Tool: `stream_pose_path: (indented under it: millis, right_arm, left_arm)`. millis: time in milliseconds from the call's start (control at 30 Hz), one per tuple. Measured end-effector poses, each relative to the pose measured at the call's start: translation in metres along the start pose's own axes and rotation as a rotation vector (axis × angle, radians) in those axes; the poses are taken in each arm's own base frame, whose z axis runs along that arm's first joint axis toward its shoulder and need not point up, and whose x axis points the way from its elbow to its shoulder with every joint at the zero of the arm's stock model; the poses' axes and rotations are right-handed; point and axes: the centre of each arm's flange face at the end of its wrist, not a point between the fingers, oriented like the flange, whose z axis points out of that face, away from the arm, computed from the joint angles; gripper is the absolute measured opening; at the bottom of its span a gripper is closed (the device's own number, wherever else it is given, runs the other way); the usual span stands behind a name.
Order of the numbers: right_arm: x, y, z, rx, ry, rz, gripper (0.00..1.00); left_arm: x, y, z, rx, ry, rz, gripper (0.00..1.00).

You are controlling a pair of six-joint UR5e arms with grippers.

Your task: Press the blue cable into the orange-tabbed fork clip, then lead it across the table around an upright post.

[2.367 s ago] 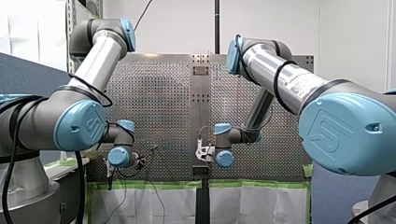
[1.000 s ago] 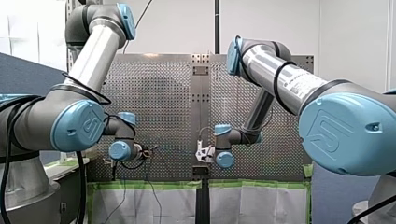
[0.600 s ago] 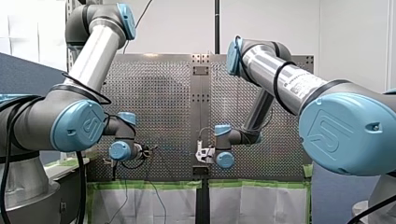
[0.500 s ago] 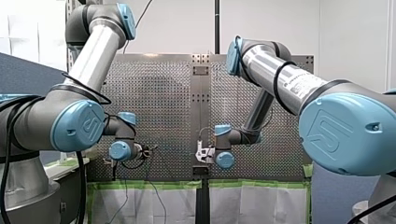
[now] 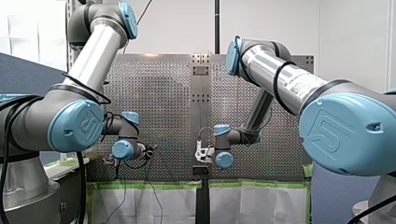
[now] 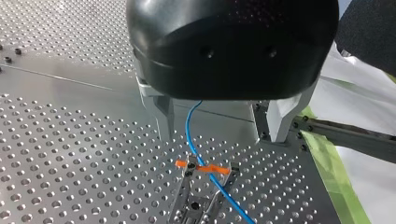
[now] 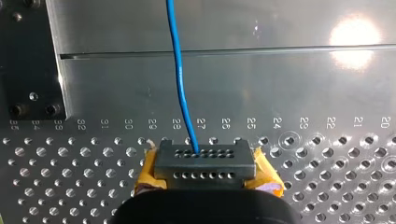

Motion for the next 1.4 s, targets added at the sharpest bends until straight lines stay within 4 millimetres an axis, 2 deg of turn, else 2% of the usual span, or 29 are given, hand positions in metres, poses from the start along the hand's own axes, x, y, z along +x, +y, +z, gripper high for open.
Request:
stream_pose_path:
  millis: [200, 633, 1033, 1400]
  right_arm:
    - [0.0, 0.0, 0.0, 0.001, 0.001, 0.0, 0.0]
    - [-0.001, 0.0, 0.0, 0.001, 0.002, 0.005, 0.0]
    - [-0.003, 0.001, 0.0, 0.005, 0.001, 0.006, 0.0]
    - [-0.004, 0.0, 0.0, 0.008, 0.0, 0.006, 0.0]
  left_arm:
    - [-0.002, -0.008, 0.002, 0.012, -0.008, 0.002, 0.98]
    - [-0.017, -0.026, 0.023, -0.004, -0.027, -0.037, 0.98]
    - [-0.028, -0.03, 0.038, -0.038, -0.02, -0.063, 0.98]
    - [-0.033, -0.036, 0.045, -0.05, -0.021, -0.096, 0.98]
